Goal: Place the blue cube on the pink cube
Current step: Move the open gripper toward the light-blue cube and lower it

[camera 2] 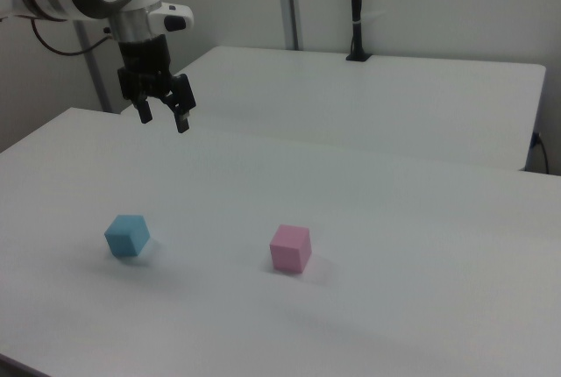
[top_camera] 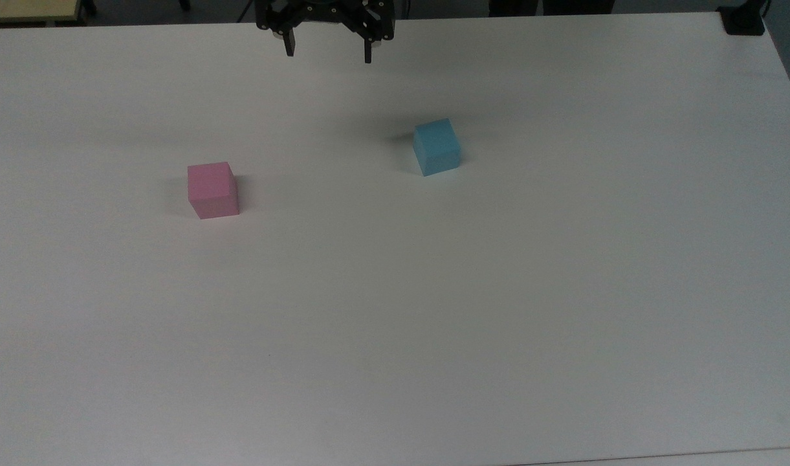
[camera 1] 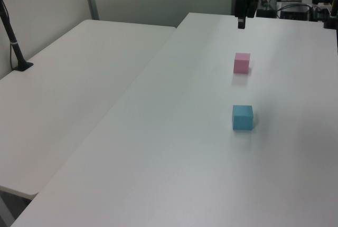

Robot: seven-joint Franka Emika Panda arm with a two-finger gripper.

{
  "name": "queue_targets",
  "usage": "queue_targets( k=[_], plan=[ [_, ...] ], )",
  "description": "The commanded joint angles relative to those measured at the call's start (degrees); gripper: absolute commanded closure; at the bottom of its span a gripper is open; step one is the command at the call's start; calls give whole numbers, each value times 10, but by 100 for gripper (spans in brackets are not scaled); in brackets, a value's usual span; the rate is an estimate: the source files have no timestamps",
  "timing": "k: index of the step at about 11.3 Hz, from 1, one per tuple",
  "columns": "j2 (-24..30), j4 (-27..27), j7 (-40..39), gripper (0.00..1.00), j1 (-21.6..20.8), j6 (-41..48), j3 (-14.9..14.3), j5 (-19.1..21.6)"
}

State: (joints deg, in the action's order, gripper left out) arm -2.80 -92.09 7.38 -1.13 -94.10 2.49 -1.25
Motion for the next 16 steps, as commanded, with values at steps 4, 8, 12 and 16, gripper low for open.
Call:
queue_targets(
  k=[4, 8, 12, 16],
  plan=[
    [-1, 9, 10, 0, -12, 9, -6, 8],
    [-27, 4, -6, 0, -64, 10, -6, 0],
    [-57, -27, -52, 0, -123, -20, -11, 2],
    [-91, -94, -68, 0, -178, -86, -30, 1]
  ],
)
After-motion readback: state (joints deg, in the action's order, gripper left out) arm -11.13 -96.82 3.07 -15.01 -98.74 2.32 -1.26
